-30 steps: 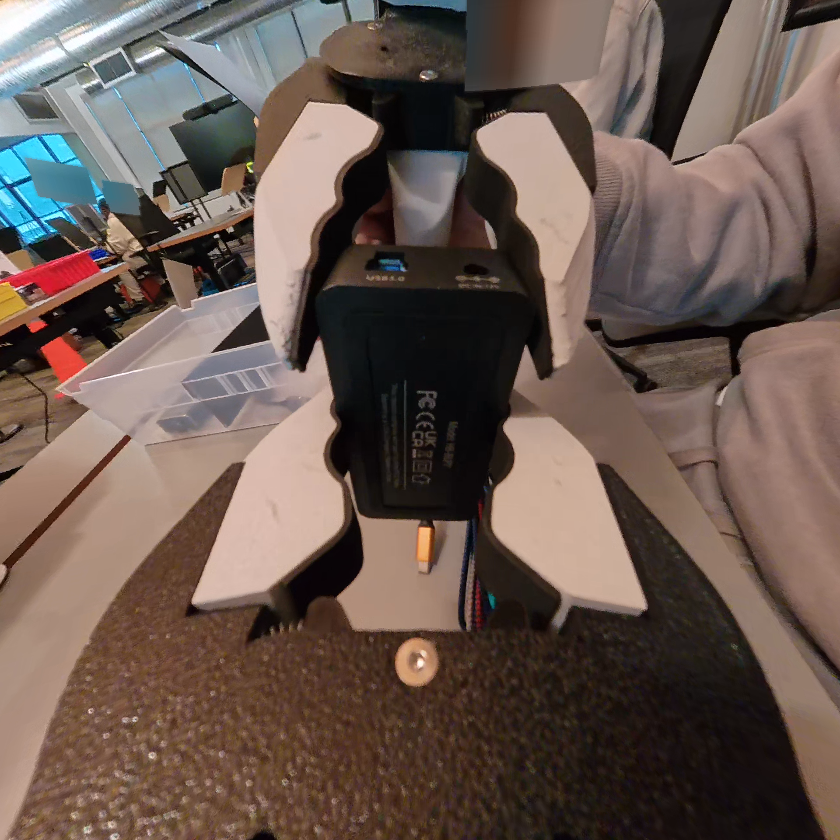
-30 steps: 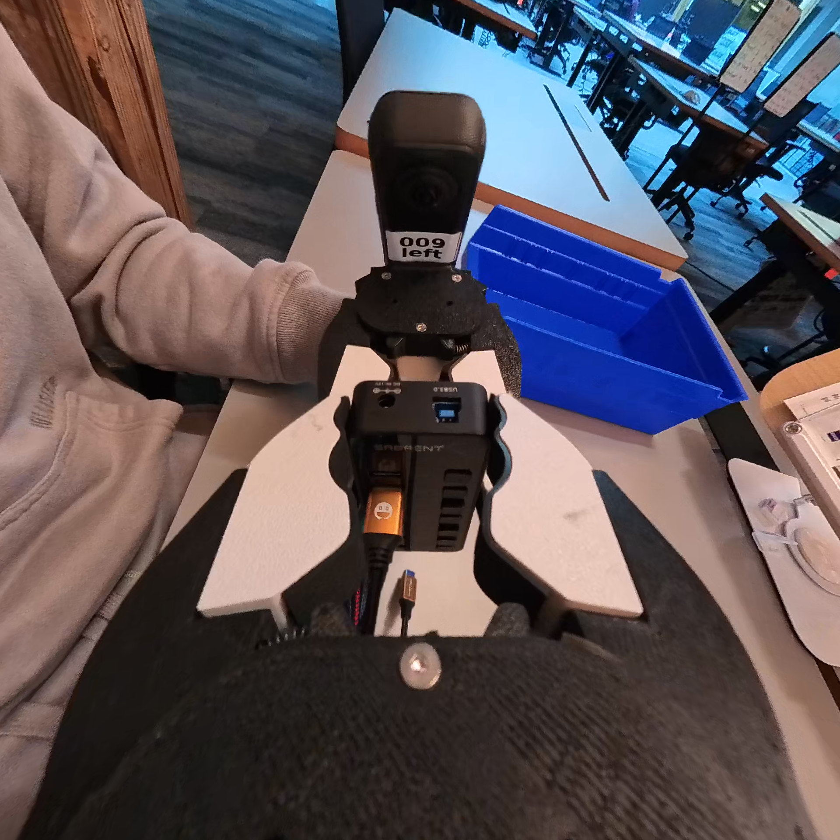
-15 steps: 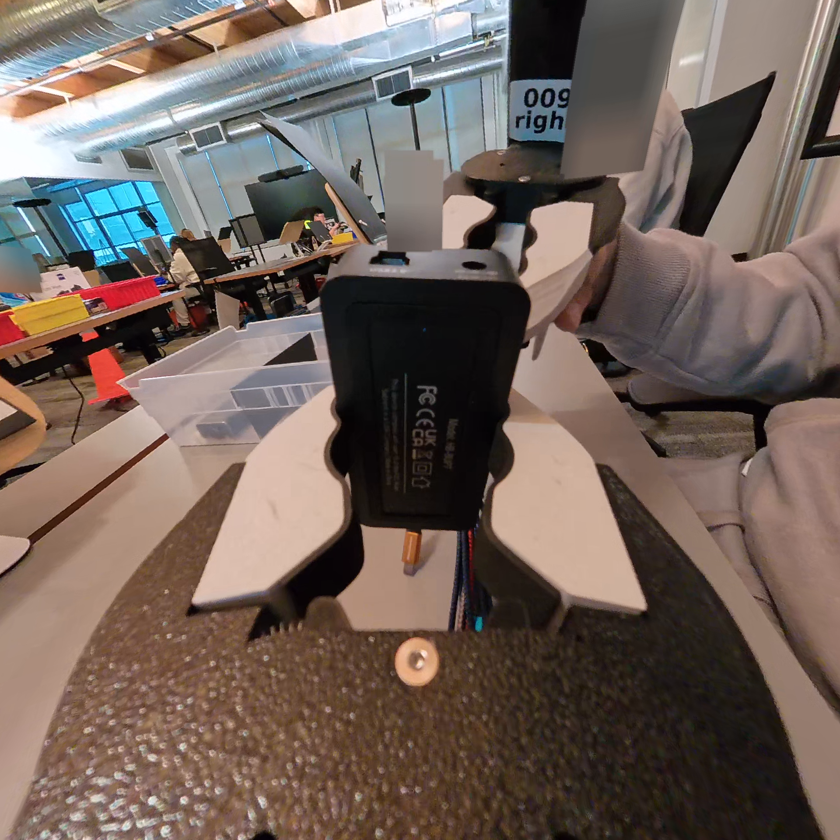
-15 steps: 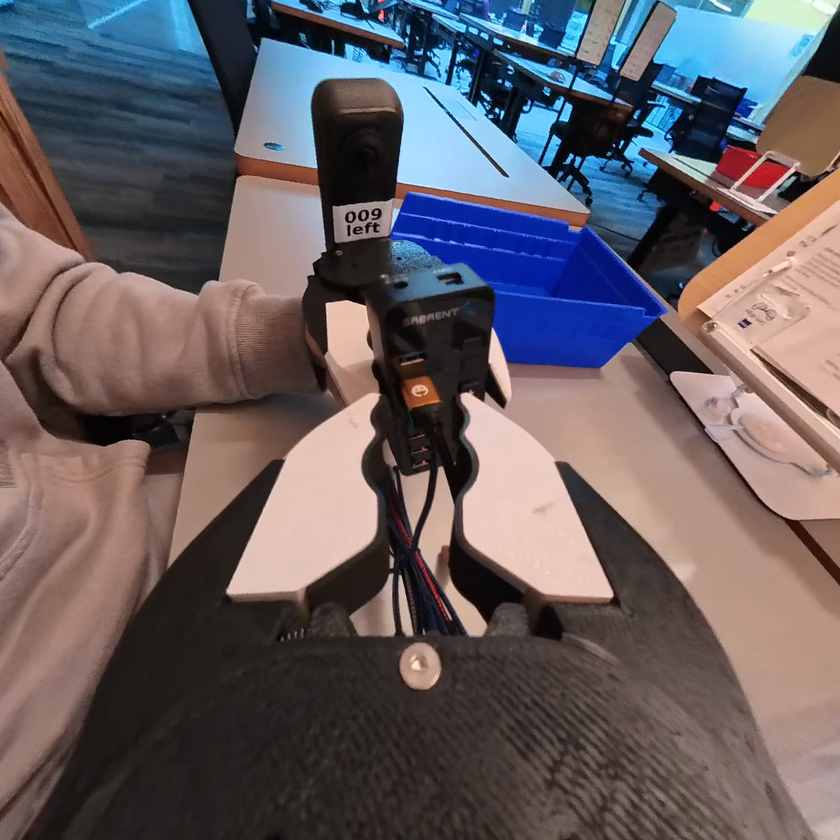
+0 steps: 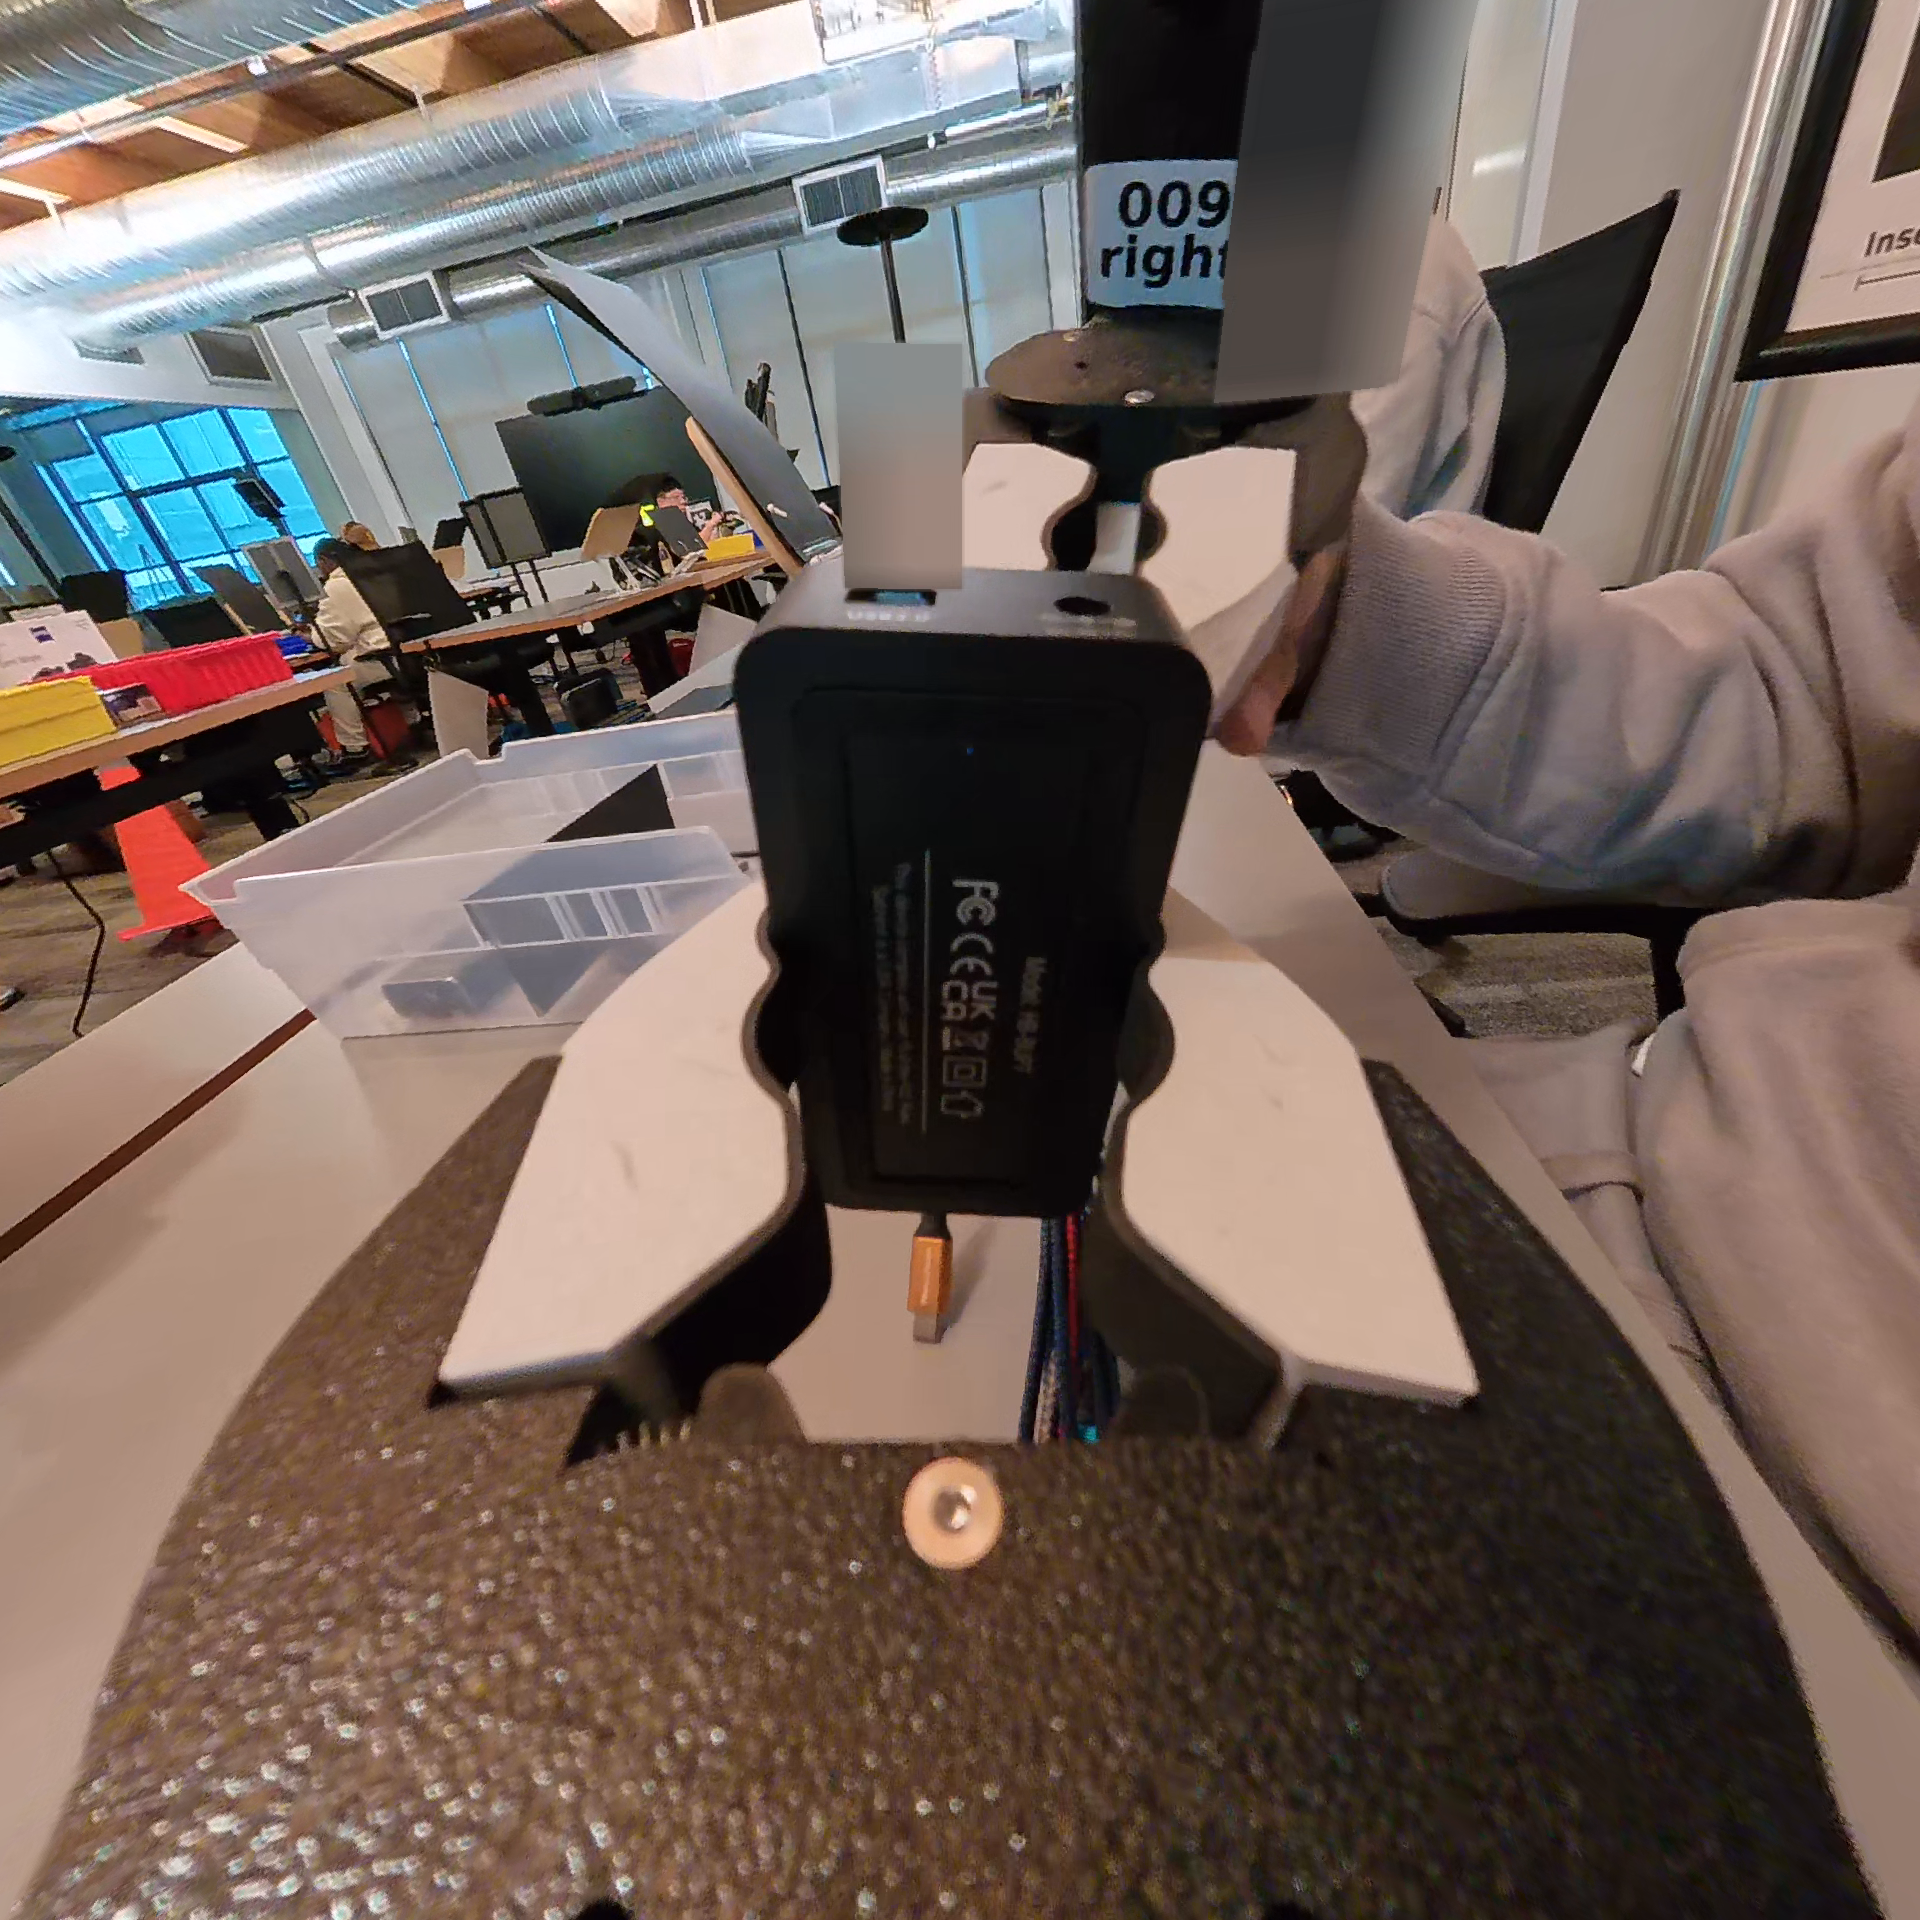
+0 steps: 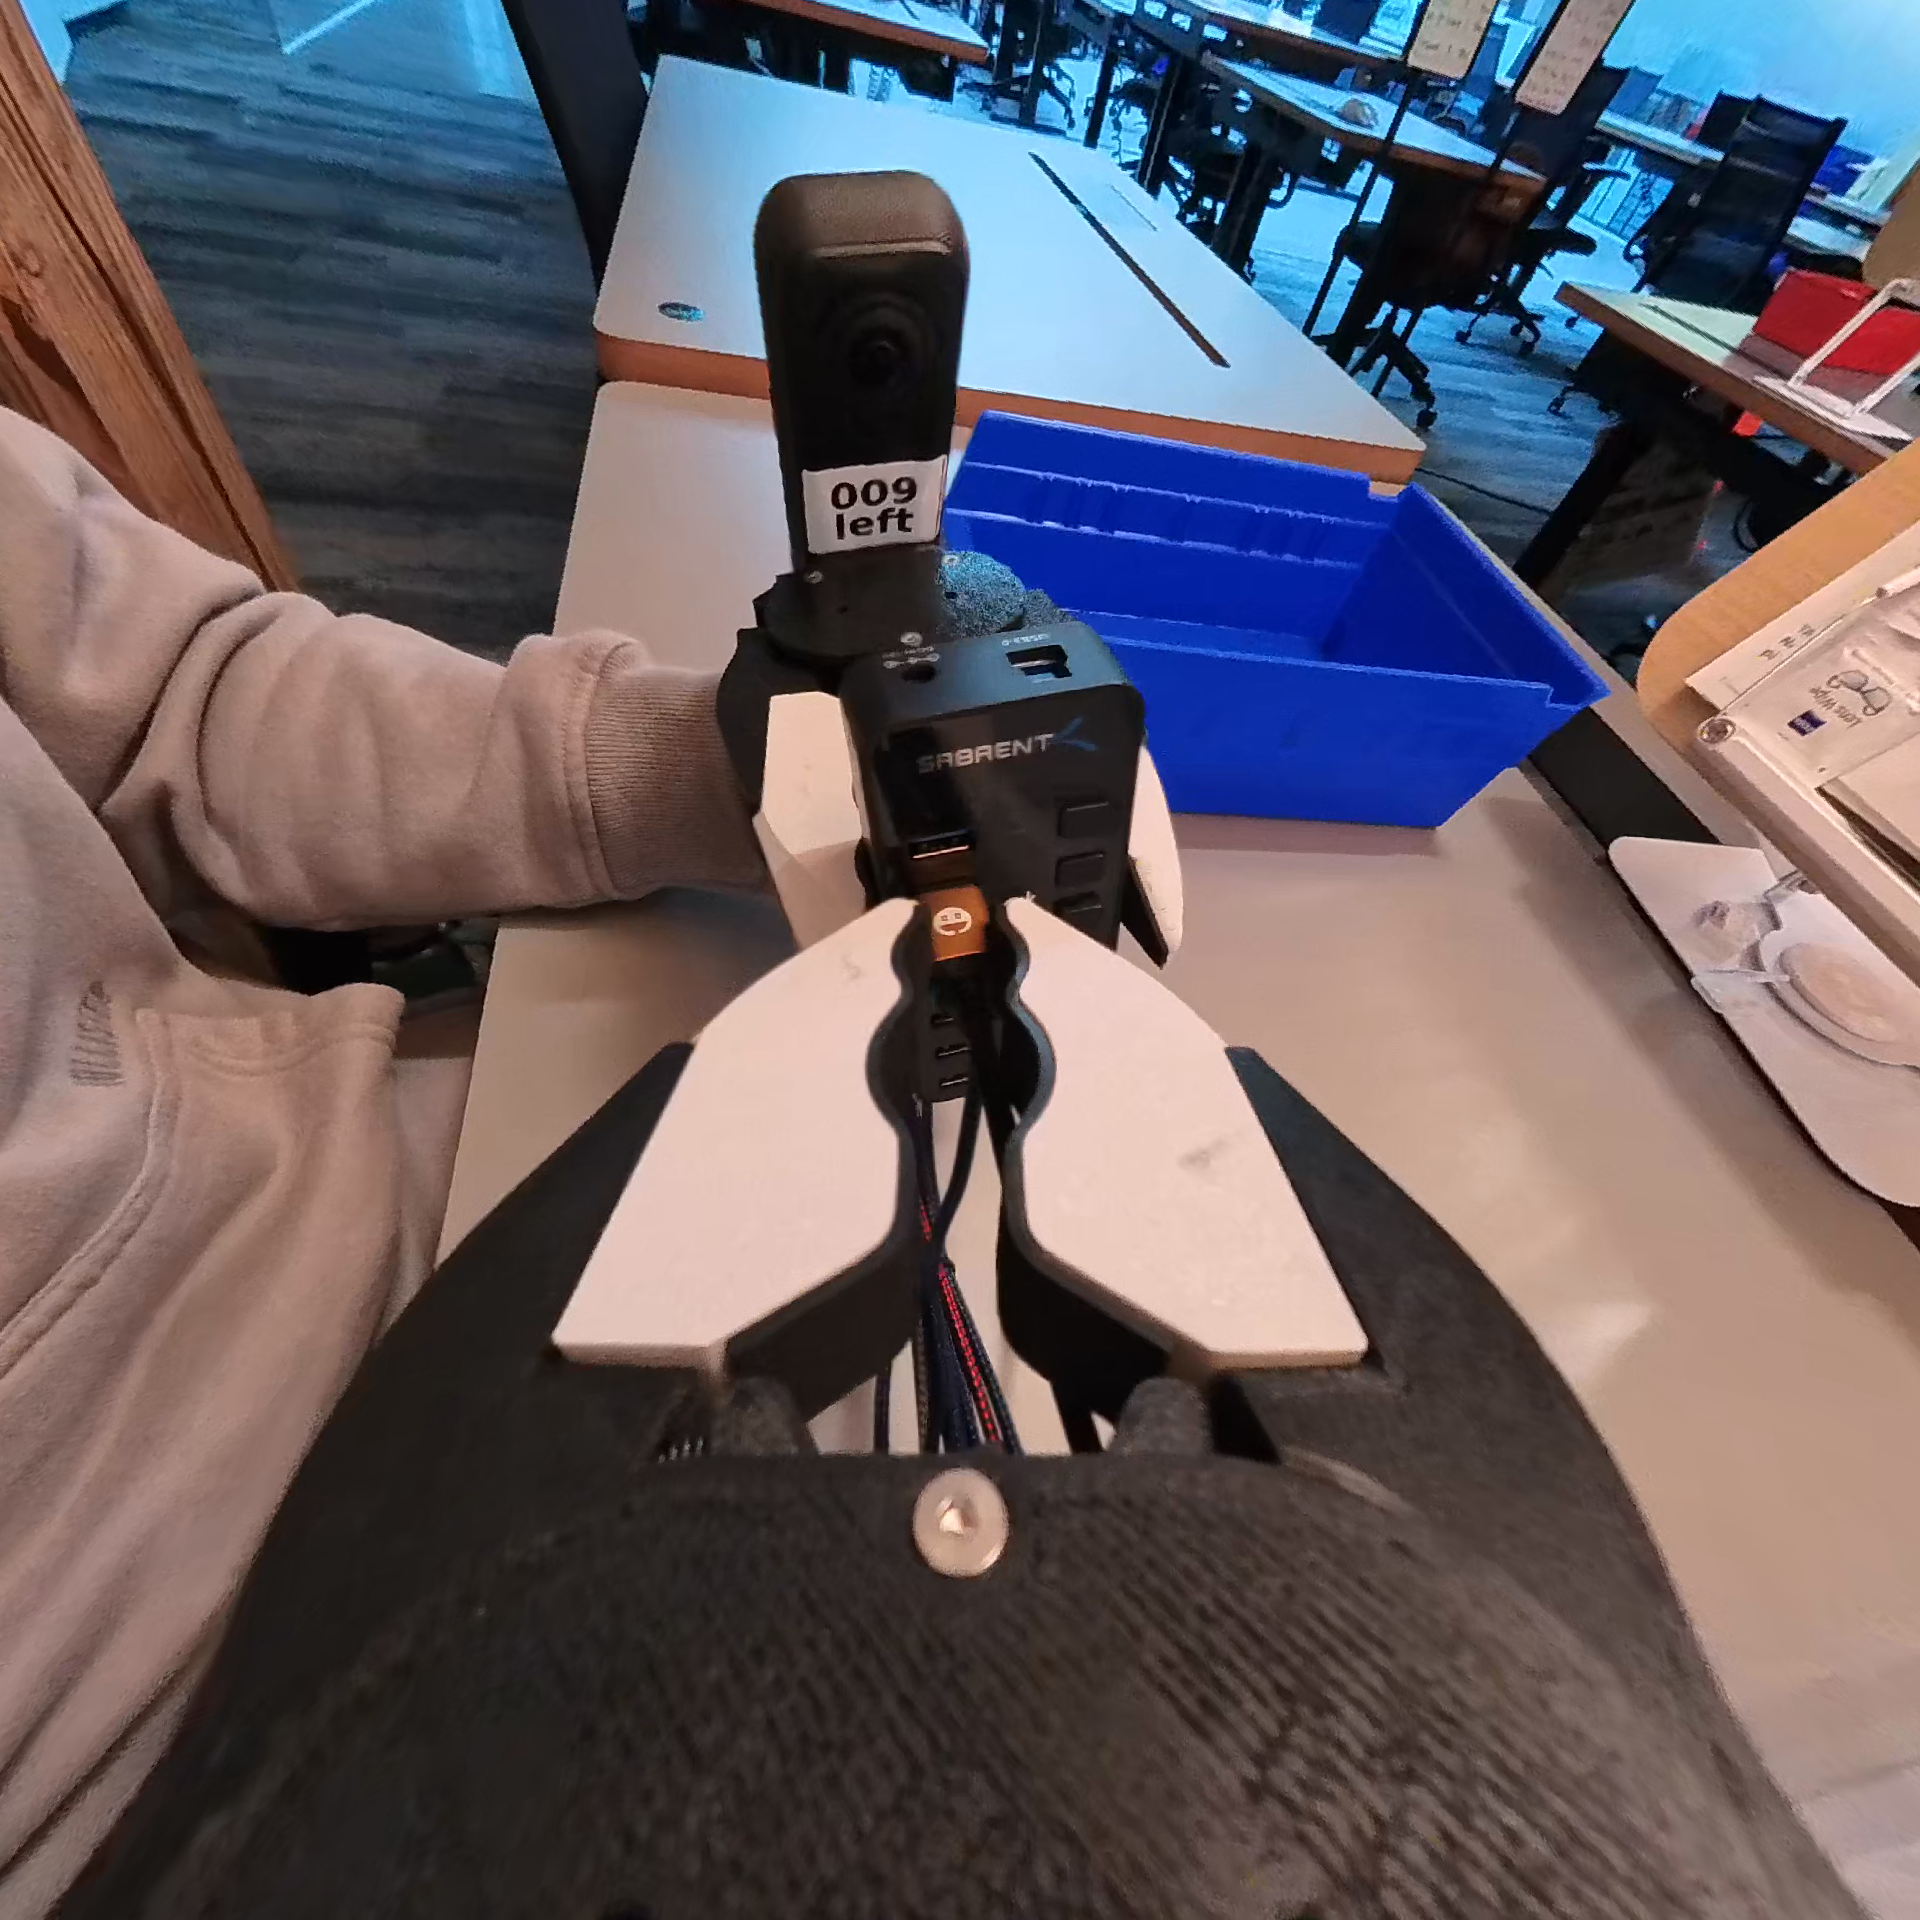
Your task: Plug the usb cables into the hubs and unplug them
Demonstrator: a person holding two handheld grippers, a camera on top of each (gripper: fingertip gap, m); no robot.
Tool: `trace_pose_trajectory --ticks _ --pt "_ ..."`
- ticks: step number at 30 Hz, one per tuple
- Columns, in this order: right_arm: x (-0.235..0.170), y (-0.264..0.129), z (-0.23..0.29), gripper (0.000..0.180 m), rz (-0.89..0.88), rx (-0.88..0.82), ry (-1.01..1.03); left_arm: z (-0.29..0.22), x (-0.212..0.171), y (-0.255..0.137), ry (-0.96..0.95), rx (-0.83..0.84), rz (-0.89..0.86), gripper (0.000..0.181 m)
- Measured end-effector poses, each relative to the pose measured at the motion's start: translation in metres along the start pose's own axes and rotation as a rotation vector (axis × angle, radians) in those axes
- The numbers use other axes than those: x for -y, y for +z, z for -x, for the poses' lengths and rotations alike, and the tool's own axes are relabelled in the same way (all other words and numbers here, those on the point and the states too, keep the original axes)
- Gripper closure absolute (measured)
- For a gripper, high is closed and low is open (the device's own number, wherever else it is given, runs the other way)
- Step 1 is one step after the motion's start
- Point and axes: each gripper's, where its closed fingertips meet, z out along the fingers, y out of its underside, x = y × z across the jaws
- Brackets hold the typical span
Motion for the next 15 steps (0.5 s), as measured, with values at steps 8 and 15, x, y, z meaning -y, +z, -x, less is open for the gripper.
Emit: trace_pose_trajectory --ticks 8,15 --pt "-0.0053 0.0015 0.0012 0.163 0.035 0.007 -0.009 -0.0005 -0.0006 0.0001 -0.005 -0.009 -0.003 0.12" --pt "-0.0106 0.0019 0.0038 0.164 0.076 0.036 -0.041 -0.0037 -0.001 0.0002 -0.012 -0.032 -0.007 0.12"
